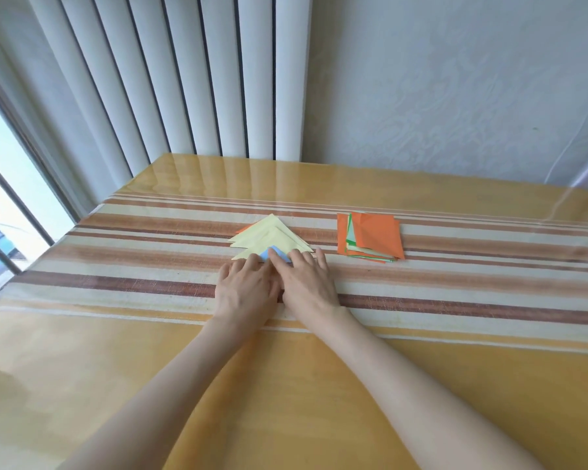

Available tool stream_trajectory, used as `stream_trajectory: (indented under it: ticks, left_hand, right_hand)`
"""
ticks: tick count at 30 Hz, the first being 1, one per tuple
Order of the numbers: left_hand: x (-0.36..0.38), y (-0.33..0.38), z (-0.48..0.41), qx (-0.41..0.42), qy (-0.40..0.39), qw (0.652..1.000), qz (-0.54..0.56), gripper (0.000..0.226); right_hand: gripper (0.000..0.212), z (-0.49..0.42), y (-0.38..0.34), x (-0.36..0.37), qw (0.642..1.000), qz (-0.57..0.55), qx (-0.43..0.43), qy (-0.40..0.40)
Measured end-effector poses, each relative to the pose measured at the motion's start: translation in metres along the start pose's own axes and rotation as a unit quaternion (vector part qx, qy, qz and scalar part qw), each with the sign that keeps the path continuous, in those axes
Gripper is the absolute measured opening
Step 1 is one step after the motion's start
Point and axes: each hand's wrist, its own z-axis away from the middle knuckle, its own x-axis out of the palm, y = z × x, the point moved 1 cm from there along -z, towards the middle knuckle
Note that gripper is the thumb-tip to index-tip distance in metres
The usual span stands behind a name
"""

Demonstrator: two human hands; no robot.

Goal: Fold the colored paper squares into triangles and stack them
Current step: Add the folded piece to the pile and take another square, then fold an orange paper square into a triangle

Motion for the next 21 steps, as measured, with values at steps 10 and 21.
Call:
stream_trajectory:
  ticks: [10,21]
  left_hand:
    - [0.004,-0.003,0.006,-0.056,0.006,0.998,-0.005,0.094]
    - [-0.001,0.005,0.014,0.025,0.094,0.995,0.031,0.051]
  right_hand:
    - [0.054,0.000,0.004,0.004,0.999,-0.007,0.033,-0.001]
    - [0.059,0.021,0.044,0.000,0.984,-0.112,-0.058,0.129]
